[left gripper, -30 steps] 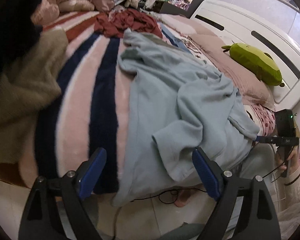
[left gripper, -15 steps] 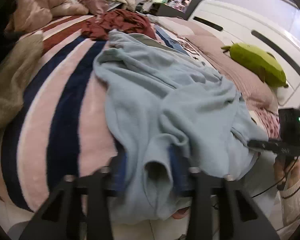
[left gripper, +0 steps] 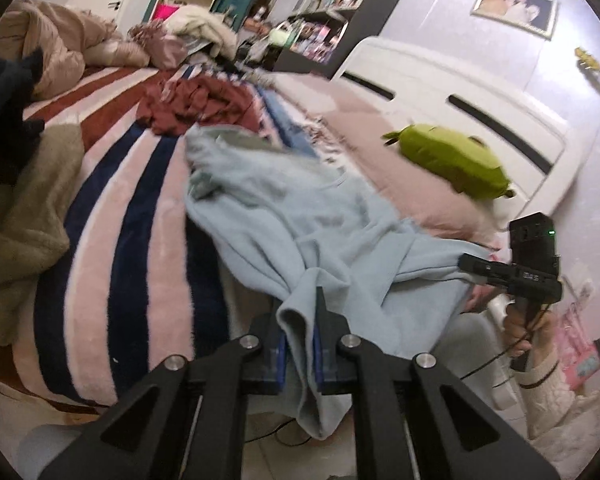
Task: Fold small clothes
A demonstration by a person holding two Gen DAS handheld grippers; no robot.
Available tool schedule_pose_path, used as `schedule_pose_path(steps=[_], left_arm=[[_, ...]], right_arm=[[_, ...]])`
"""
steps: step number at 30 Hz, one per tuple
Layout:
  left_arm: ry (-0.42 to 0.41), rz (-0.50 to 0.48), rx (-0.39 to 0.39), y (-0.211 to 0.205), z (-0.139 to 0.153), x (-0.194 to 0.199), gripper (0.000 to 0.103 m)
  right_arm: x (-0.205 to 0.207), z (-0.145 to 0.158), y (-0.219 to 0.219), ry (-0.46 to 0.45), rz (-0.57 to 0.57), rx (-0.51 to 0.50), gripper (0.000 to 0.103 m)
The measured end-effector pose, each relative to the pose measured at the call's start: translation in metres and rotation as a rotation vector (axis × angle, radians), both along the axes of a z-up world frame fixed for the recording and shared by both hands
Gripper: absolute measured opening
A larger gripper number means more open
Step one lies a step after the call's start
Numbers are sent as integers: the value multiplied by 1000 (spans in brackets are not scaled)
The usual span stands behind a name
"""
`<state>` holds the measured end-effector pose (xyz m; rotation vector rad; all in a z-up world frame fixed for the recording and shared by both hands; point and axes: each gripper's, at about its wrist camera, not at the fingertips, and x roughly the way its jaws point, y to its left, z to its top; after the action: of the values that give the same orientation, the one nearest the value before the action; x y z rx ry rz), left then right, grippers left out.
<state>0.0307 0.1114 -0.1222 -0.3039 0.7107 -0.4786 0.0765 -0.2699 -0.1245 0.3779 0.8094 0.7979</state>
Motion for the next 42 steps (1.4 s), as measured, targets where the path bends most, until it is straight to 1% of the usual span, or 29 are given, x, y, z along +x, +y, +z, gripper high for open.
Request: schedule_pose_path(steps=[4,7,9,11,13,14,16,18,20,23,25,26,28,29,30,31,32,33,35,37,40,42], left_arm=[[-65,-30,-41,-3,28,-22,7],[-106,-22,-33,-3,48,-27,7],[-130,6,16,-4,56,-16,7],[-133,22,41,-5,58,1,7],[-127,31,49,-5,59,29,7],[-121,42,74,-7,58,47,7],[-99,67,131,-11,51,82,7],[-43,83,174,-13,37,128,7],[4,86,202,-17,19,160,7],[98,90,244,-21,-19,204,8],[150,90,267,-23,-41,220,8],[169,86,275,-25,-51,224,10],[179,65,272,-26,-60,225,12],[170,55,268,-25,-59,223,19],[174,38,260,-25,-56,220,36],[183,23,244,-25,-51,216,47],[183,20,226,-23,-45,211,67],[165,13,204,-19,-37,202,75],[122,-10,184,-11,-24,182,76],[115,-7,195,-2,-17,164,78],[149,-10,197,8,-24,138,78],[182,-11,200,11,-36,130,78]], right_arm=[[-16,25,-7,-49,6,21,8],[-18,40,-10,-64,-21,-9,8],[-12,45,-14,-63,-50,-31,8],[6,46,-18,-52,-82,-37,7],[28,47,-17,-43,-105,-67,7],[45,45,-16,-41,-115,-98,7],[73,40,-12,-21,-131,-142,7],[103,31,-12,8,-149,-189,7],[134,15,-8,56,-157,-250,7],[176,-24,-2,148,-157,-334,8],[189,-45,0,186,-150,-365,8],[191,-54,0,203,-140,-369,9],[192,-61,-1,206,-127,-352,15],[191,-60,-2,208,-113,-338,23],[188,-58,-3,213,-99,-330,35],[185,-56,-4,216,-86,-325,40],[180,-52,-4,211,-75,-324,50],[172,-45,-5,193,-63,-324,58],[152,-31,-11,161,-55,-318,64],[128,-19,-23,146,-61,-296,65],[96,-15,-42,176,-61,-222,66],[76,-23,-49,211,-54,-197,66]])
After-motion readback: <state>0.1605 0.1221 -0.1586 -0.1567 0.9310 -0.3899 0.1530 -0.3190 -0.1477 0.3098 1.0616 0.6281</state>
